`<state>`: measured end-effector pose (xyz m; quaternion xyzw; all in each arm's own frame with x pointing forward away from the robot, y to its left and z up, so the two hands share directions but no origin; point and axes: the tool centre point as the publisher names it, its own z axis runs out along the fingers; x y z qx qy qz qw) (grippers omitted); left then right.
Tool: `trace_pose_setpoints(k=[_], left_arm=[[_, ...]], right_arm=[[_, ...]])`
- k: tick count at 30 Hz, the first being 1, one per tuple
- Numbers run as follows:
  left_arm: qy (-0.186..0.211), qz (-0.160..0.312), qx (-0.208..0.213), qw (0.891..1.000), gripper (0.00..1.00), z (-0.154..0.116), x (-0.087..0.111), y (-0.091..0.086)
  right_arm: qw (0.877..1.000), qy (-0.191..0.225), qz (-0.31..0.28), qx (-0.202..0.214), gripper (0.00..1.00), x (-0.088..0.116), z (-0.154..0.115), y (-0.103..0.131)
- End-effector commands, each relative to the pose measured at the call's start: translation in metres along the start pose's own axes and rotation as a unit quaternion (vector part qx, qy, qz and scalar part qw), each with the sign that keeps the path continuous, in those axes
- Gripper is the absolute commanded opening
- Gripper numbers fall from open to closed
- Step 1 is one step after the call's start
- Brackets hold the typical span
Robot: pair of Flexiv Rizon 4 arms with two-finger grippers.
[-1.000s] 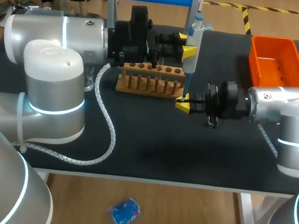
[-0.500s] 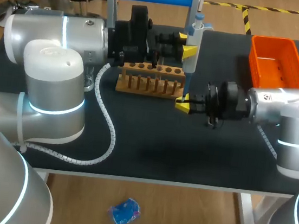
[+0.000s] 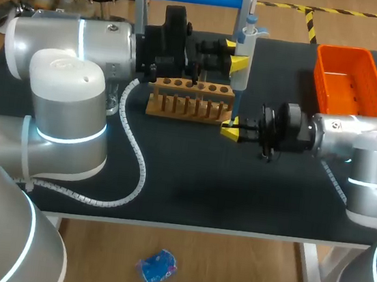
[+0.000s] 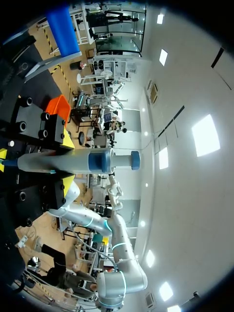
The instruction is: Invert the test tube, pick up the pipette, mount the tip to pipette, aspirate from beaker and dispense into the tube, eject the tip, return the pipette, and cap with the stopper.
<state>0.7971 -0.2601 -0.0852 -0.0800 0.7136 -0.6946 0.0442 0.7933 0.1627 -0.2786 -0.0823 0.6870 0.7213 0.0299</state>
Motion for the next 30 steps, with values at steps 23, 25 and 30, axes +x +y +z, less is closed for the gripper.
trace_pose_setpoints(k=[23,25,30], left_arm=[[0.000,0.000,0.000,1.000,0.00,0.0005,0.0000,0.0031],[0.000,0.000,0.000,1.000,0.00,0.0005,0.0000,0.0031],[0.000,0.000,0.000,1.000,0.00,0.0005,0.0000,0.0031]], right_arm=[[1.000,0.007,-0.004,0.013,0.00,-0.0057,-0.0007,0.0090],[1.000,0.006,-0.002,0.014,0.00,-0.0061,-0.0008,0.0088],[1.000,0.006,0.011,0.015,0.00,-0.0073,-0.0012,0.0061]])
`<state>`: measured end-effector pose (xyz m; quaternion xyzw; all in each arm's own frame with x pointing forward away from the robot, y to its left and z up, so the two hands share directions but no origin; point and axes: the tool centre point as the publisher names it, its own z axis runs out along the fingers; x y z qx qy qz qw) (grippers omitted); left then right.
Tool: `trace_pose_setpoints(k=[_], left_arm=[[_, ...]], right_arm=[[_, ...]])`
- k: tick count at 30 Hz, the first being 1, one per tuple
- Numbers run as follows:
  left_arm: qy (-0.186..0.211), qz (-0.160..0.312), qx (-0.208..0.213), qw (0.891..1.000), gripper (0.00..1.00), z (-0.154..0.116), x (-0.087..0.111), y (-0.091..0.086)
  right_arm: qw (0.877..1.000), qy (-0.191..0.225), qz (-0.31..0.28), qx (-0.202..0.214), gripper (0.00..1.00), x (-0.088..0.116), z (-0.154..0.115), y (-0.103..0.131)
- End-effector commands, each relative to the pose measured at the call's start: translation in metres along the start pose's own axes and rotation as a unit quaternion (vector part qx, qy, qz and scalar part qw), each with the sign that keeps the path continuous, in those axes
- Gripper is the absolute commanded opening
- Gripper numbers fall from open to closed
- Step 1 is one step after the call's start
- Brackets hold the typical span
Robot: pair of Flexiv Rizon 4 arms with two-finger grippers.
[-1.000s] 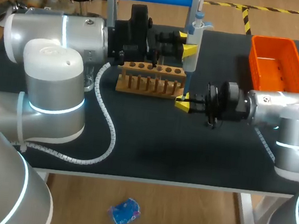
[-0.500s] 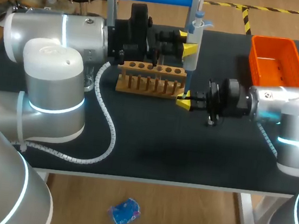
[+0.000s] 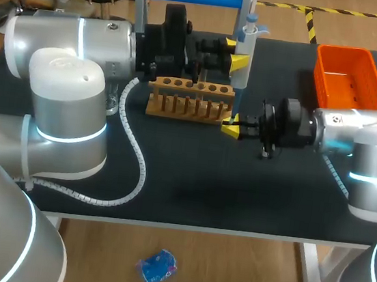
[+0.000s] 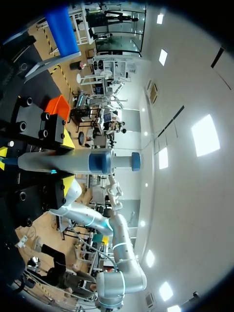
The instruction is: Invert the test tube, pick up the pipette, mount the tip to pipette, aspirate from beaker and dispense into the tube, eject the tip, return the pipette, and cap with the stopper.
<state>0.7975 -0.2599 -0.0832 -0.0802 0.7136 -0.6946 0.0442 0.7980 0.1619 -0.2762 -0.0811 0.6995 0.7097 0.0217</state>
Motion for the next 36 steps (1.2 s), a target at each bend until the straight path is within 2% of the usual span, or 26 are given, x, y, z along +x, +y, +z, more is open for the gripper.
trace_pose_setpoints(k=[1,17,36], left_arm=[[0.000,0.000,0.000,1.000,0.00,0.0007,0.0003,0.0050],[0.000,0.000,0.000,1.000,0.00,0.0007,0.0003,0.0050],[0.000,0.000,0.000,1.000,0.00,0.0007,0.0003,0.0050]], right_arm=[[1.000,-0.002,0.005,0.003,0.00,-0.0026,-0.0010,0.0039],[1.000,0.014,0.001,0.028,0.00,-0.0036,0.0011,0.0044],[1.000,0.001,0.002,0.015,0.00,-0.0088,0.0026,0.0107]])
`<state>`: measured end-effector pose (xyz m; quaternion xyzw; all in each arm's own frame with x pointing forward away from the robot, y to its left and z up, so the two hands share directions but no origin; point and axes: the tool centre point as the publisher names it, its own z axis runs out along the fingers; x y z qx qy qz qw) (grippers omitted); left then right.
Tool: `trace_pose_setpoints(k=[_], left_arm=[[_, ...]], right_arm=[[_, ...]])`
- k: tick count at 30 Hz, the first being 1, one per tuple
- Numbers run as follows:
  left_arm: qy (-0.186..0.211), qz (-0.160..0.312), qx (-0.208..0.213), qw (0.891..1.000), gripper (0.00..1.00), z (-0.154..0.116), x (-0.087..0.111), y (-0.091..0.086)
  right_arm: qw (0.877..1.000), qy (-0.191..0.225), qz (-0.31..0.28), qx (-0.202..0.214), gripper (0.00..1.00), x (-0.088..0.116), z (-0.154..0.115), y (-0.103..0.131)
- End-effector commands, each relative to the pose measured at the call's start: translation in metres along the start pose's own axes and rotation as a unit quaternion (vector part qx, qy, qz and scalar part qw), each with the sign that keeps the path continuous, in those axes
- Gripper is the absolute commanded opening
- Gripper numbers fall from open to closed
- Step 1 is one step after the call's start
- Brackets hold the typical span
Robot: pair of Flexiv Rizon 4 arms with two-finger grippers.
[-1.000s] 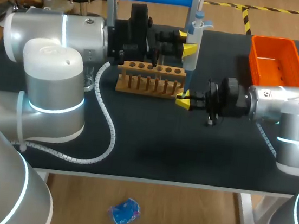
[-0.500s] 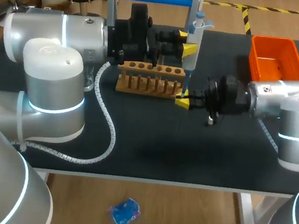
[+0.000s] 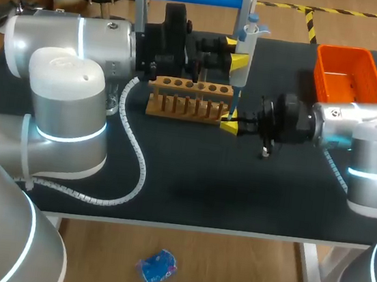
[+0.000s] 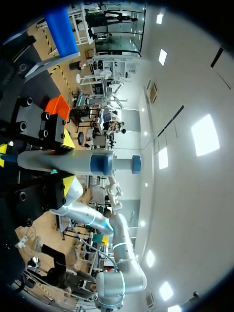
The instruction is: Invert the test tube, pick up the pipette, mount the tip to pipette, aspirate from beaker and dispense into the tube, eject the tip, return the pipette, and cap with the stopper.
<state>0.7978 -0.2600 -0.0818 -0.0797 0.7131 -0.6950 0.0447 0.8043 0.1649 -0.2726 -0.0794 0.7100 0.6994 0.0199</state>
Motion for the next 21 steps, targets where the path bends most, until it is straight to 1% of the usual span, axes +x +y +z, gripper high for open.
trace_pose_setpoints(k=[1,11,17,19,21], left_arm=[[0.000,-0.001,-0.001,1.000,0.00,0.0007,0.0005,0.0065],[0.000,-0.001,-0.001,1.000,0.00,0.0007,0.0005,0.0065],[0.000,-0.001,-0.001,1.000,0.00,0.0007,0.0005,0.0065],[0.000,-0.001,-0.001,1.000,0.00,0.0007,0.0005,0.0065],[0.000,-0.001,-0.001,1.000,0.00,0.0007,0.0005,0.0065]], right_arm=[[1.000,0.000,-0.002,0.001,0.00,-0.0022,-0.0001,0.0088],[1.000,-0.001,-0.010,0.007,0.00,-0.0022,-0.0009,0.0136],[1.000,0.000,0.005,0.006,0.00,0.0003,-0.0020,0.0140],[1.000,0.001,0.017,-0.004,0.00,0.0004,-0.0028,0.0144],[1.000,0.002,0.021,-0.001,0.00,0.0006,-0.0031,0.0147]])
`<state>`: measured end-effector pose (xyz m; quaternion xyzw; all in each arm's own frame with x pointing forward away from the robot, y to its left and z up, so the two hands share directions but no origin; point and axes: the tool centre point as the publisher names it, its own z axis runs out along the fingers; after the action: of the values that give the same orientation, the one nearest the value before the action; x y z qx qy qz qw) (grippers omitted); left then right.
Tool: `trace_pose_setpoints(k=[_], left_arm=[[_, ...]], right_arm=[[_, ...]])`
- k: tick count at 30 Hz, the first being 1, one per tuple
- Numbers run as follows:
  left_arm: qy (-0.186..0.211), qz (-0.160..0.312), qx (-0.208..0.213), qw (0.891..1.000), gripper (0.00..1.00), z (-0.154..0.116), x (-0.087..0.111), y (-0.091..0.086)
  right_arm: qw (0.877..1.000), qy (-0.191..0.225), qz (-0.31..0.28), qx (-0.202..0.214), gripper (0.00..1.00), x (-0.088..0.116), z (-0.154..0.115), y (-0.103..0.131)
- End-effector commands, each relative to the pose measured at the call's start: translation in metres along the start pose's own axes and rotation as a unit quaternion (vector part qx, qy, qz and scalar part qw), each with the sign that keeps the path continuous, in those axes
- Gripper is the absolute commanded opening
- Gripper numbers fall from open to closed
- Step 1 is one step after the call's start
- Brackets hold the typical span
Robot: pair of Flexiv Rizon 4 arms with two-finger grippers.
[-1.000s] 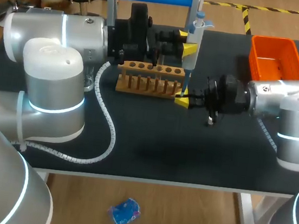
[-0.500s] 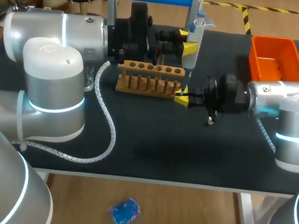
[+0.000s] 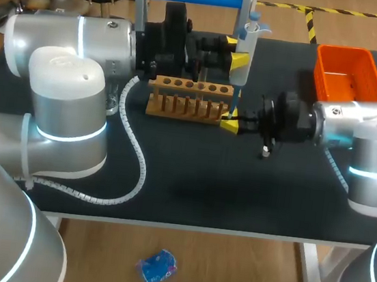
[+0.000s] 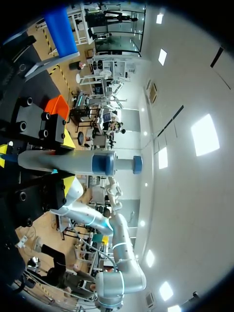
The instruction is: Invert the test tube, pick up the pipette, mount the tip to pipette, aspirate from beaker and dispense into the tube, eject the tip, return the pipette, and cap with the stopper.
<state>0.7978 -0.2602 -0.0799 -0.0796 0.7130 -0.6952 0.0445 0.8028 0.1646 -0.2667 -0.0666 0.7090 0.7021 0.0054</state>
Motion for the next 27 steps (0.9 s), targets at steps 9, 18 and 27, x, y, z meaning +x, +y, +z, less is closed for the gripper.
trace_pose_setpoints(k=[9,18,27], left_arm=[[0.000,-0.001,-0.001,1.000,0.00,0.0006,0.0004,0.0083],[0.000,-0.001,-0.001,1.000,0.00,0.0006,0.0004,0.0083],[0.000,-0.001,-0.001,1.000,0.00,0.0006,0.0004,0.0083]], right_arm=[[1.000,0.006,0.003,0.008,0.00,-0.0004,-0.0036,0.0106],[1.000,0.009,-0.001,0.011,0.00,-0.0015,-0.0025,0.0139],[1.000,0.002,-0.015,0.026,0.00,-0.0029,-0.0024,0.0167]])
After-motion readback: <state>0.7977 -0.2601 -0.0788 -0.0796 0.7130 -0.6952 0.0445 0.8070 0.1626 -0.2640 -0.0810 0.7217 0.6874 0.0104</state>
